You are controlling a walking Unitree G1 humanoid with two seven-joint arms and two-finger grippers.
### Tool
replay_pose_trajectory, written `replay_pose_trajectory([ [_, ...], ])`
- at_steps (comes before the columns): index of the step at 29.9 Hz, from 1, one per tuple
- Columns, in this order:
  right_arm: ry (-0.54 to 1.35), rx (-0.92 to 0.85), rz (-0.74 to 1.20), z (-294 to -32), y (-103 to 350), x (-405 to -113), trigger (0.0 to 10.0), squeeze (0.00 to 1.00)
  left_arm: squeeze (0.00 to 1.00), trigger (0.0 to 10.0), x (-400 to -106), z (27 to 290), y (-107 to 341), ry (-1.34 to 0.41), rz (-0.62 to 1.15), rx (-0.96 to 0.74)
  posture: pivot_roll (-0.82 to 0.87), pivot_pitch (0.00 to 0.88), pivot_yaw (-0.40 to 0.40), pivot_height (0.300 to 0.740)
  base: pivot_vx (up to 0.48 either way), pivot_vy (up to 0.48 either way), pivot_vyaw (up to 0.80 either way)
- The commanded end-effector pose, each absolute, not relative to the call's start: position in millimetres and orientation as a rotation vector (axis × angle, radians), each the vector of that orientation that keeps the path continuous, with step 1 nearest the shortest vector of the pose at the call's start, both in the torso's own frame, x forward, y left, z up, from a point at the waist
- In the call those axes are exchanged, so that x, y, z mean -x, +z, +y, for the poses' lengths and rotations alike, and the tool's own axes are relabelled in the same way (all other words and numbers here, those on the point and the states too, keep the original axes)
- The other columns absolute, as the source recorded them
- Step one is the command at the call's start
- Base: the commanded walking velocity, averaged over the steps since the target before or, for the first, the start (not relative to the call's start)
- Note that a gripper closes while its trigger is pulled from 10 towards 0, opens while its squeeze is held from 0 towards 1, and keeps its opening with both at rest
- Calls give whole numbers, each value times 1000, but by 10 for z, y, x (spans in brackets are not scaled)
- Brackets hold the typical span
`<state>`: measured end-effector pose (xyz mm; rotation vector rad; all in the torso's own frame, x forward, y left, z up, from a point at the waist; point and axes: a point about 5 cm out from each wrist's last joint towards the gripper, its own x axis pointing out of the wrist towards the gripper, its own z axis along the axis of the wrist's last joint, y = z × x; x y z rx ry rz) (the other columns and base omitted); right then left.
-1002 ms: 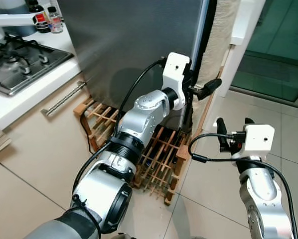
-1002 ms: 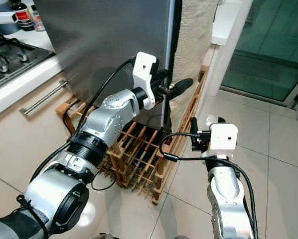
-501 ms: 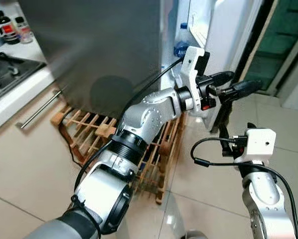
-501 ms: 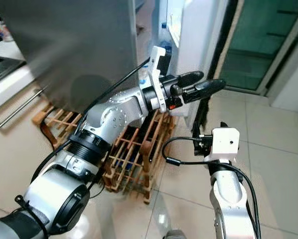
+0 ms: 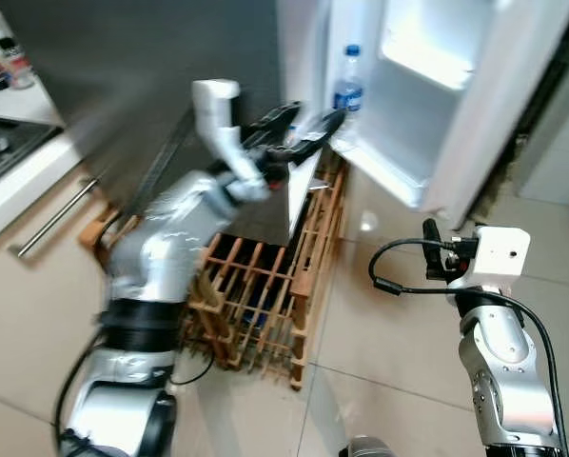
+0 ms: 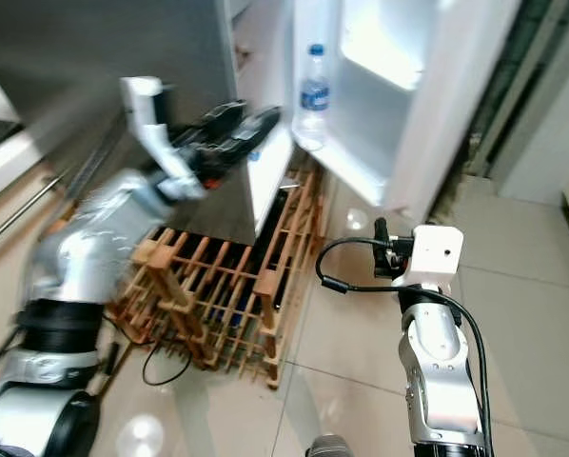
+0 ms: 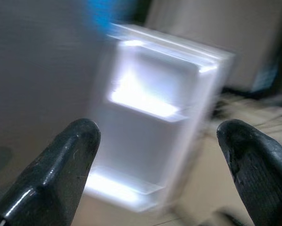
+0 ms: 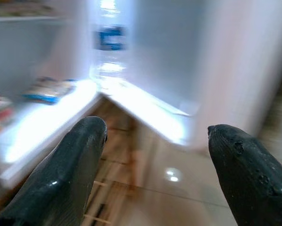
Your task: Restocking fridge
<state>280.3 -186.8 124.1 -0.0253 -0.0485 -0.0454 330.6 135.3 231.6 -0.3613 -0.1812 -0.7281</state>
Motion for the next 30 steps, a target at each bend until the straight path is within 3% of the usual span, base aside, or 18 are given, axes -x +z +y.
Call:
replay_pose_trajectory([
  [1,-11,20,-54,-1811,1243,-2851,10000,0,0,10000,-3303,1570,2203,-580,-145,341,-141,0,55,740,0,0,788],
  [2,1,15,-54,-1787,1249,-2888,10000,0,0,10000,-3321,1719,2133,-442,-136,341,-117,0,44,740,0,0,775],
  [3,1,15,-54,-1787,1249,-2888,10000,0,0,10000,-3321,1719,2133,-442,-136,341,-117,0,44,740,0,0,775],
  [5,34,3,-59,-1727,1271,-2964,10000,0,0,10000,-3299,2012,1972,-181,-115,366,-101,0,36,740,0,0,744],
  [7,72,-16,-55,-1667,1284,-3033,10000,0,0,10000,-3204,2099,1832,-70,-86,346,-82,0,23,740,0,458,734],
  [12,144,-62,-26,-1553,1277,-3117,10000,4,0,10000,-3082,1953,1720,-59,-51,256,-76,0,17,740,0,446,715],
  [14,197,-75,-13,-1476,1268,-3134,10000,8,0,10000,-3072,1760,1688,-97,-21,221,-80,0,17,740,0,0,703],
  [20,223,-73,-12,-1450,1261,-3138,10000,16,0,10000,-3097,1533,1702,-92,-40,207,-106,0,20,740,0,-77,681],
  [30,236,-52,-21,-1487,1312,-3151,10000,24,0,10000,-3116,1712,1602,152,14,70,-118,0,10,740,50,-447,637],
])
